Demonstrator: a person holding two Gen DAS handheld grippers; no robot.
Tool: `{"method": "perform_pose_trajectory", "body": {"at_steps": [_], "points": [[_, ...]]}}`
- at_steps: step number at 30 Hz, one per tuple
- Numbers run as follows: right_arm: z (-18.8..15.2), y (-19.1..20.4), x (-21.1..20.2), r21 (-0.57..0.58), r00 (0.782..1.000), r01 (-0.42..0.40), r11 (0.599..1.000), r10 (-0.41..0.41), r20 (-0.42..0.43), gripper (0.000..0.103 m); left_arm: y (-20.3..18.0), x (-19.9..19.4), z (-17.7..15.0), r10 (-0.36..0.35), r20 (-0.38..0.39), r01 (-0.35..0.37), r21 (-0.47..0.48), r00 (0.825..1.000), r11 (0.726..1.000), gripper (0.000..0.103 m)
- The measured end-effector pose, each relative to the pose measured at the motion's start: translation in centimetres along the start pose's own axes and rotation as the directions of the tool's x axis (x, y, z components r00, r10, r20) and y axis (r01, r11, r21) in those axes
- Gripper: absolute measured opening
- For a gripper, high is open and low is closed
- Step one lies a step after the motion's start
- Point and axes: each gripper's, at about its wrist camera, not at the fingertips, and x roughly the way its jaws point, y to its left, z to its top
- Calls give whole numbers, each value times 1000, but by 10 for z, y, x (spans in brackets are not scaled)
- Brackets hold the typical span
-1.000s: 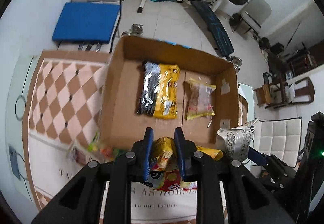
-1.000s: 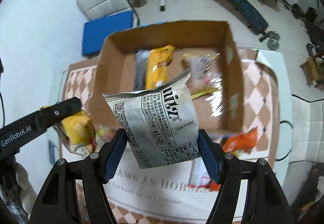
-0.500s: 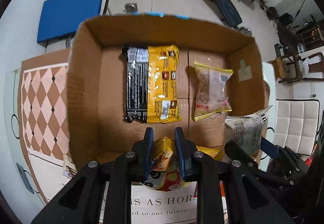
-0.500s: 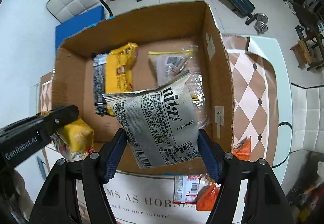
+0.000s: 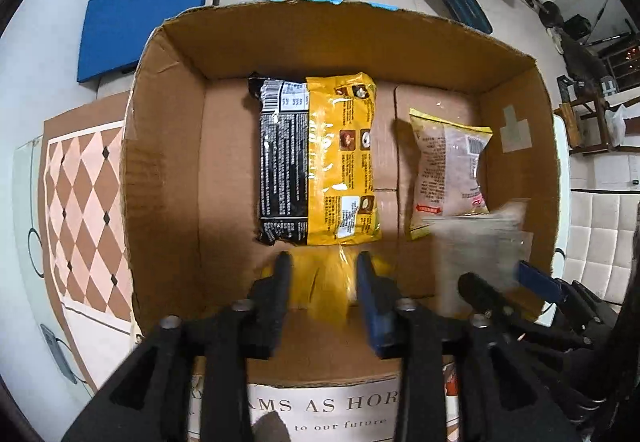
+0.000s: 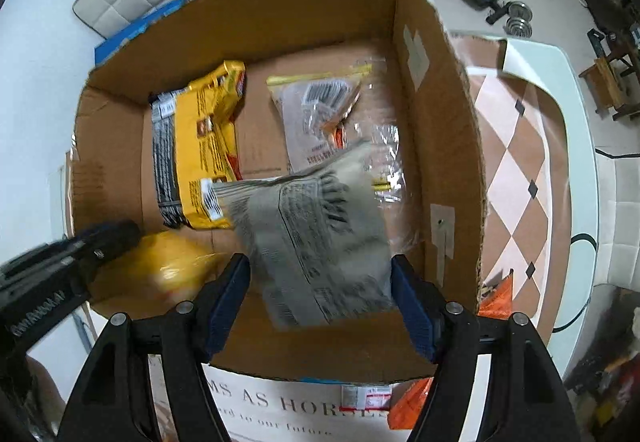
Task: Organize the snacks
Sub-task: 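Carry both packets into the box and open both grippers, then grasp the Franzzi wafer pack with left gripper while right grasps orange chip bag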
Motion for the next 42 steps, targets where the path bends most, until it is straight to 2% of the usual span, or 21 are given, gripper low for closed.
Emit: {"method": "perform_pose_trajectory", "body": {"at_steps": [1, 2, 3, 4, 8, 12, 17, 23, 27, 31, 36, 42], "points": [[0, 0, 0, 0, 1000, 5, 1000, -5, -4, 89, 1, -1, 1, -1, 3, 1, 0, 1000, 1000, 55], [-1, 0, 0, -2, 1000, 9, 1000, -9, -5, 90, 2, -3, 2, 0, 13, 0, 0, 1000, 1000, 64], [-1, 1, -1, -7, 1000, 16, 1000, -16, -7, 90, 3, -6, 2, -1, 20, 1, 5, 1000, 1000, 82], [-2, 1, -1, -11, 1000, 25, 1000, -25, -8, 90, 4, -9, 1, -1, 29, 1, 3, 1000, 1000, 89], [-6, 6, -7, -34, 998, 61, 998, -61, 9, 91, 6, -16, 1, -8, 57, 8, -3, 998, 1000, 90], [-12, 13, -24, -63, 993, 106, 992, -102, 66, 94, 5, -24, -5, -9, 84, 8, 6, 996, 1000, 90], [-24, 18, -49, -77, 981, 129, 989, -116, 152, 94, 3, -51, -25, -3, 220, -1, 19, 975, 1000, 90], [-50, 17, -79, -66, 977, 76, 995, -62, 202, 94, 8, -80, -56, -31, 321, 38, -16, 947, 999, 90], [-77, -2, -90, -6, 978, 27, 1000, -25, 205, 95, 9, -91, -91, -12, 364, 28, -39, 931, 999, 90], [-108, -37, -82, 65, 986, 21, 998, -31, 166, 95, 4, -78, -127, 3, 352, 17, -52, 936, 998, 90], [-153, -97, -37, 208, 999, 16, 978, -24, 36, 95, -3, -34, -163, -10, 257, 27, -64, 966, 998, 90], [-185, -144, 23, 345, 997, 13, 939, 13, -73, 95, -6, 14, -186, 3, 156, 11, -89, 988, 996, 90]]}}
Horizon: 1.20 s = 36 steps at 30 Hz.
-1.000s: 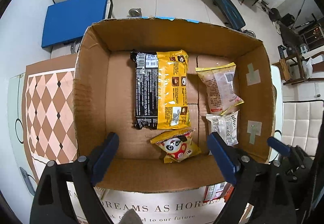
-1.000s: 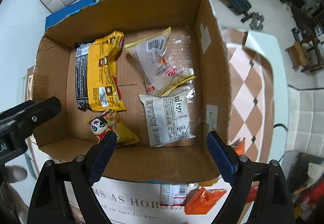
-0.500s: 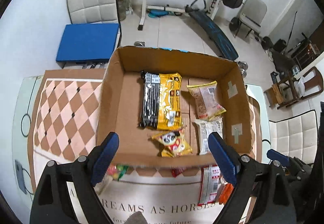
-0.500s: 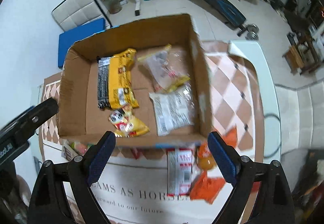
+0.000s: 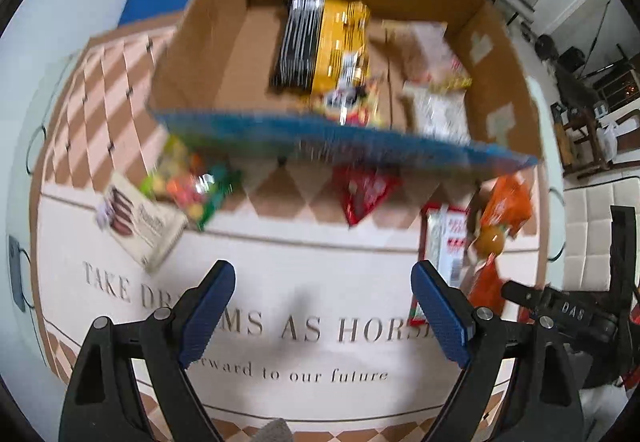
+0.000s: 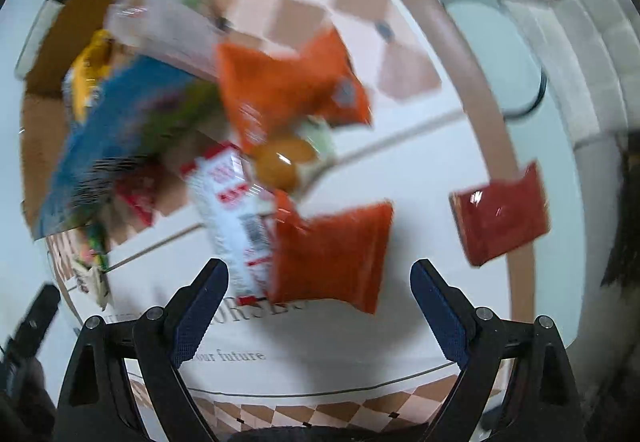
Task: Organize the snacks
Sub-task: 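Grasp the Franzzi wafer pack with left gripper while right grasps orange chip bag, then carry both packs into the box and open both grippers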
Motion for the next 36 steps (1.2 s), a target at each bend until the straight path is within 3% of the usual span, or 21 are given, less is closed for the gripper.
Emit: {"method": "perform_pose_trajectory", "body": {"at_steps": [4, 7, 9, 12, 17, 22, 27, 30, 34, 36], "points": [[-2, -16, 30, 70, 998, -38, 997, 41, -46, 94, 7, 18, -12, 15, -46, -17, -30, 999, 999, 90], [-5, -20, 41, 80, 997, -58, 995, 62, -50, 81, 15, 25, -17, 17, -66, -21, -61, 998, 998, 90], [-9, -17, 43, 67, 997, -66, 996, 69, -44, 63, 22, 25, -18, 23, -66, -29, -81, 998, 996, 90], [-14, -9, 38, 31, 999, -44, 999, 45, -20, 60, 33, 23, -19, 12, -71, -20, -117, 997, 993, 90], [-15, 9, 13, -3, 996, -89, 996, 89, 28, 59, 65, 12, -16, -30, -80, 12, -215, 996, 977, 90], [-28, 58, -17, -123, 989, -113, 986, 123, 76, 59, 126, 5, -11, -35, -90, -2, -387, 995, 922, 90], [-40, 131, -14, -239, 985, -140, 961, 160, 65, 59, 186, 24, -2, 38, -104, -89, -542, 994, 836, 90], [-44, 164, -2, -279, 986, -136, 951, 157, 52, 59, 203, 44, 6, 76, -128, -137, -575, 989, 807, 90], [-50, 193, 11, -318, 989, -123, 940, 142, 39, 59, 211, 65, 14, 121, -160, -192, -569, 980, 800, 90], [-52, 201, 16, -333, 991, -113, 936, 132, 33, 59, 212, 75, 16, 121, -170, -196, -553, 978, 810, 91]]}}
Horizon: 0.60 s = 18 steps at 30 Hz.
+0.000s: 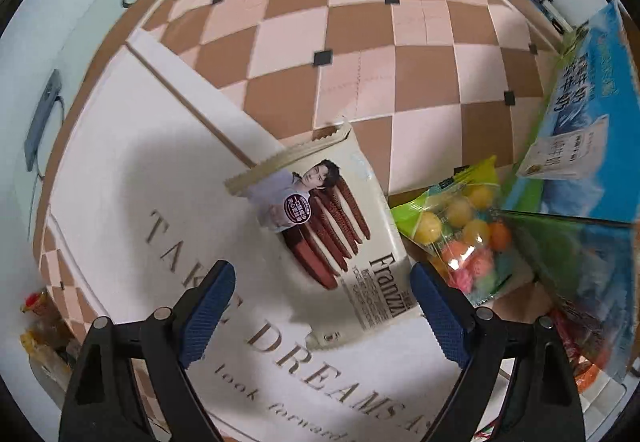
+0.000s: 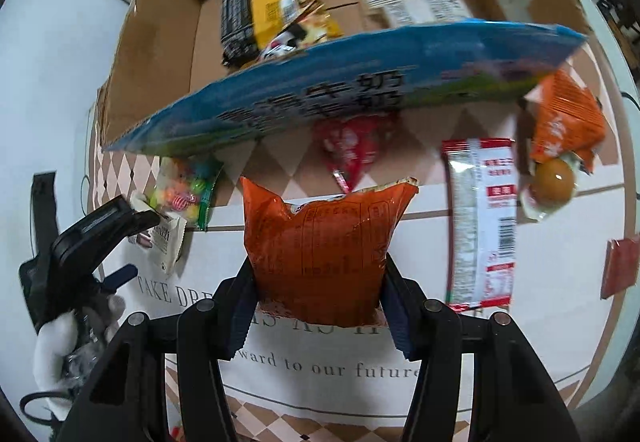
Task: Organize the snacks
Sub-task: 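Carry both packs into the box and open both grippers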
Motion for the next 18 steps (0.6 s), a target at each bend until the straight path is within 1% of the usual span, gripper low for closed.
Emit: {"method": "perform_pose_trajectory", "body": {"at_steps": [2, 5, 9, 11, 13, 16, 18], "points": [[0, 6, 6, -11, 1000, 7, 1000, -7, -10, 59, 0, 4, 0, 13, -2, -13, 20, 1000, 1000, 92], [0, 3, 8, -26, 1000, 15, 1000, -15, -24, 59, 10, 9, -4, 34, -31, -33, 44, 999, 998, 92], [0, 4, 12, -41, 999, 14, 999, -15, -39, 59, 37, 12, -20, 59, -53, -55, 70, 997, 996, 92], [1, 3, 13, -42, 999, 11, 999, -12, -46, 59, 47, 11, -23, 54, -63, -48, 88, 997, 995, 92], [3, 3, 16, -39, 999, 5, 999, -7, -54, 59, 52, 6, -20, 34, -48, -29, 109, 998, 994, 92], [8, 4, 18, -37, 998, -2, 999, 0, -59, 59, 47, 1, -10, 13, -20, -10, 137, 1000, 990, 92], [10, 7, 20, -37, 997, -4, 999, 1, -71, 59, 41, 5, -2, 16, -29, -11, 166, 999, 986, 92]]}}
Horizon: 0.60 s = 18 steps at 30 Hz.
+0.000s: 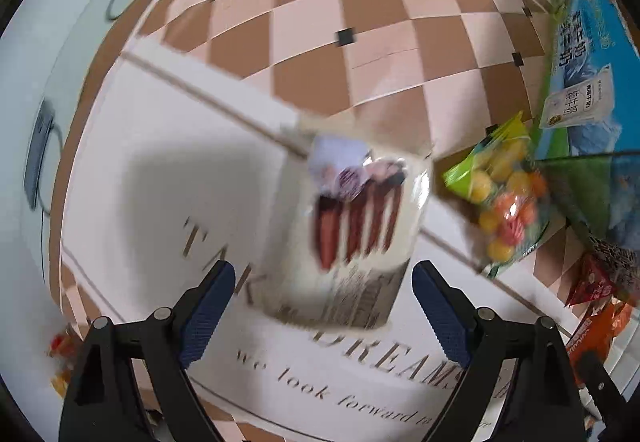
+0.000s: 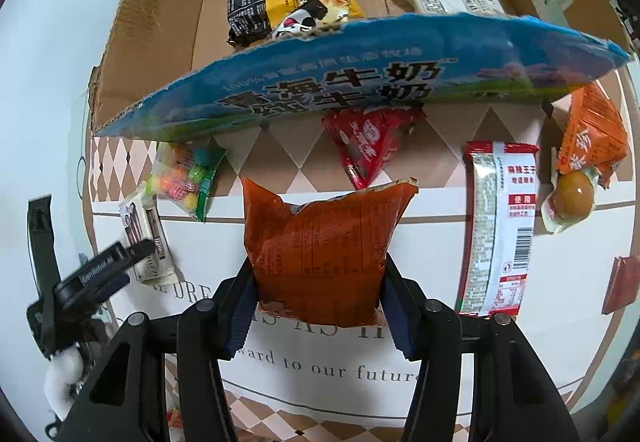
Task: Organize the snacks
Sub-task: 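Carry both packs into the box and open both grippers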
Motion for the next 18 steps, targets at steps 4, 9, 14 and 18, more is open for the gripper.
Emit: {"method": "perform_pose_trajectory", "body": {"at_steps": [4, 9, 14, 18], "points": [[6, 6, 2, -9, 1000, -5, 1000, 5, -10, 59, -10, 13, 17, 14, -9, -14, 63, 1000, 998, 83], [8, 11, 3, -13, 1000, -4, 1000, 4, -16, 59, -24, 8, 14, 9, 18, -11, 88, 1000, 996, 58], [5, 10, -3, -25, 1000, -14, 1000, 13, -9, 59, -40, -9, -22, 2, 39, -7, 131, 999, 991, 58], [-5, 5, -14, -33, 999, -44, 998, 43, -18, 58, -58, -43, -52, -60, 67, 46, 190, 996, 981, 58]]}}
